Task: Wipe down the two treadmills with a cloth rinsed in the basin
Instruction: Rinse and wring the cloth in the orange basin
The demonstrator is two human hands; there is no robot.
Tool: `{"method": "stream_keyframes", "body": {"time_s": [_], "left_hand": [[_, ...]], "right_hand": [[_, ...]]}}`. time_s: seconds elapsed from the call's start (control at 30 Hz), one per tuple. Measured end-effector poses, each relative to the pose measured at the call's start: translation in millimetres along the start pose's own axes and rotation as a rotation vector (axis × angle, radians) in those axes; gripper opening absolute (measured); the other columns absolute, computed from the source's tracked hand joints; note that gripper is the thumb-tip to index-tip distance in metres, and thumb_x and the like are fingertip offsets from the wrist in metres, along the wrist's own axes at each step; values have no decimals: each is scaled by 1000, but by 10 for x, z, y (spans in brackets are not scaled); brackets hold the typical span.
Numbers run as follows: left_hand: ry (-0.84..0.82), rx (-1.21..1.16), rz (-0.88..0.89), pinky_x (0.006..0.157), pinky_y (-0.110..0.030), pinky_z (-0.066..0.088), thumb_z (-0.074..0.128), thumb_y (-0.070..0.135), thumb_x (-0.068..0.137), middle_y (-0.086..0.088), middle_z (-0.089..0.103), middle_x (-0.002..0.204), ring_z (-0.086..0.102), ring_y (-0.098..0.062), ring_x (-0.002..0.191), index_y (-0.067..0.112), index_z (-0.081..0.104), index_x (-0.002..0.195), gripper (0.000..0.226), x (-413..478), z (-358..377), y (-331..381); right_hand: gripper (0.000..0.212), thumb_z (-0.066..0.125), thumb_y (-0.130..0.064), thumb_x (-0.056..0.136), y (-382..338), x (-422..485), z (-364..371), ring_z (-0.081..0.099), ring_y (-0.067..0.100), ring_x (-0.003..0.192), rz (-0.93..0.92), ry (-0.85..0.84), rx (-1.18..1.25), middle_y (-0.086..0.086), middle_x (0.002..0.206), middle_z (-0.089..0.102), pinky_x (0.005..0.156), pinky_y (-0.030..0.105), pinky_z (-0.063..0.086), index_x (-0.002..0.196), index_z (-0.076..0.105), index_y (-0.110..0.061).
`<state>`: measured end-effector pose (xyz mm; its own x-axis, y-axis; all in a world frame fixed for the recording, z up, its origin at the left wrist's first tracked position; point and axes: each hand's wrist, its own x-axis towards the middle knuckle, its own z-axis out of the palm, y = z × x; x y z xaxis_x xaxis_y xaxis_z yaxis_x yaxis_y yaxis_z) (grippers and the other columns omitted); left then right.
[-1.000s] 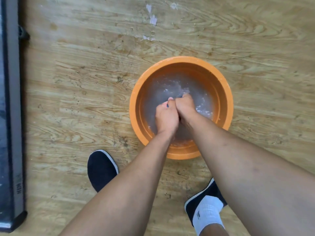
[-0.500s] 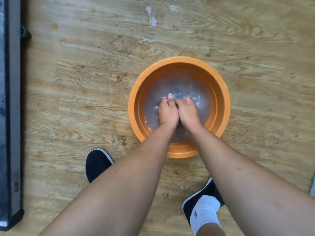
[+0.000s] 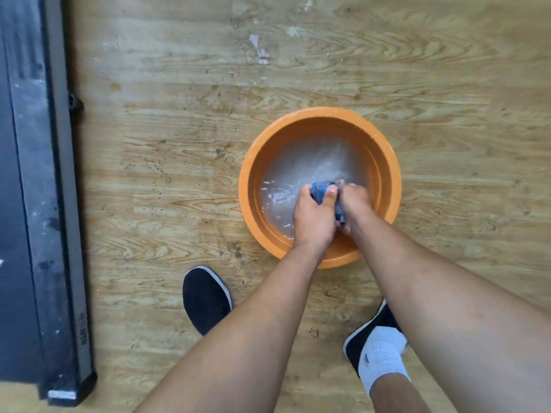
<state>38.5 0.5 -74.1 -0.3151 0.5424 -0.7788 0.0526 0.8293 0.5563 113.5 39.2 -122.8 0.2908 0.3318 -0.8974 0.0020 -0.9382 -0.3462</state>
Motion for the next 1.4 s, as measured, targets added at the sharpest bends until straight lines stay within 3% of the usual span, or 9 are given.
{"method": "stream_keyframes", "body": {"time_s": [0.17, 0.3, 0.4, 0.73, 0.87, 0.97, 1.13, 1.3, 1.4], "left_hand": [[30, 282, 301, 87, -41, 53, 59, 9, 99, -2, 72, 106, 68, -27, 98, 21, 64, 113, 19, -232, -253, 5], [-136, 647, 625, 101, -38, 38, 45, 20, 89, 5, 55, 137, 47, -19, 123, 26, 75, 119, 43, -505, -462, 85], [-53, 685, 715, 99, -39, 39, 48, 15, 84, 6, 52, 128, 48, -18, 117, 31, 78, 103, 39, -529, -786, 140], [37, 578, 347, 79, -38, 52, 54, 8, 93, 4, 47, 124, 62, -22, 87, 23, 62, 112, 25, -504, -1206, 333], [116, -159, -18, 70, -32, 52, 55, 10, 98, -3, 68, 105, 70, -17, 83, 21, 64, 104, 16, -443, -987, 720], [-63, -695, -248, 55, -24, 52, 51, 12, 104, -11, 71, 104, 74, -19, 72, 10, 64, 107, 13, -413, -923, 986], [-505, -1240, -456, 96, -44, 61, 38, 64, 106, -32, 62, 139, 70, -43, 118, -10, 51, 144, 84, -541, -953, 1015], [-591, -1206, -603, 102, -50, 54, 27, 69, 105, -28, 58, 147, 65, -40, 128, -13, 47, 148, 95, -641, -998, 753], [-570, -1098, -651, 99, -46, 57, 29, 63, 108, -25, 65, 141, 66, -35, 126, -12, 57, 141, 86, -697, -1039, 710]], "right_hand": [[30, 55, -36, 107, -80, -430, -24, 71, 18, 64, 116, -236, 374, 8, 82, 75, 59, 27, 58, 108, 75, -14], [16, 76, -26, 94, -113, -669, -55, 60, 14, 50, -14, -67, 243, 4, 67, 65, 53, 23, 50, 89, 68, -13], [25, 75, -28, 89, -186, -835, -68, 36, 15, 43, 7, -4, 169, 1, 61, 46, 41, 19, 30, 72, 60, -19], [42, 55, -39, 104, -642, -1172, 130, 26, 13, 35, -8, -10, 120, 0, 51, 38, 42, 15, 19, 67, 41, -23], [41, 52, -41, 107, -656, -1209, 35, 24, 11, 39, 22, -70, 176, -1, 55, 33, 45, 15, 18, 71, 41, -25], [42, 55, -40, 107, -619, -1196, -110, 28, 10, 37, 60, -84, 243, -3, 52, 37, 37, 17, 22, 71, 45, -22], [35, 50, -39, 108, -492, -1538, -141, 77, 22, 76, 273, -419, 640, 12, 96, 79, 62, 36, 65, 103, 75, -15], [42, 35, -21, 113, -449, -1567, -40, 79, 33, 89, 345, -392, 898, 23, 117, 75, 105, 48, 54, 122, 70, 1], [47, 29, -30, 116, -481, -1422, -111, 79, 30, 88, 249, -364, 805, 19, 110, 78, 104, 45, 51, 127, 64, -2]]}}
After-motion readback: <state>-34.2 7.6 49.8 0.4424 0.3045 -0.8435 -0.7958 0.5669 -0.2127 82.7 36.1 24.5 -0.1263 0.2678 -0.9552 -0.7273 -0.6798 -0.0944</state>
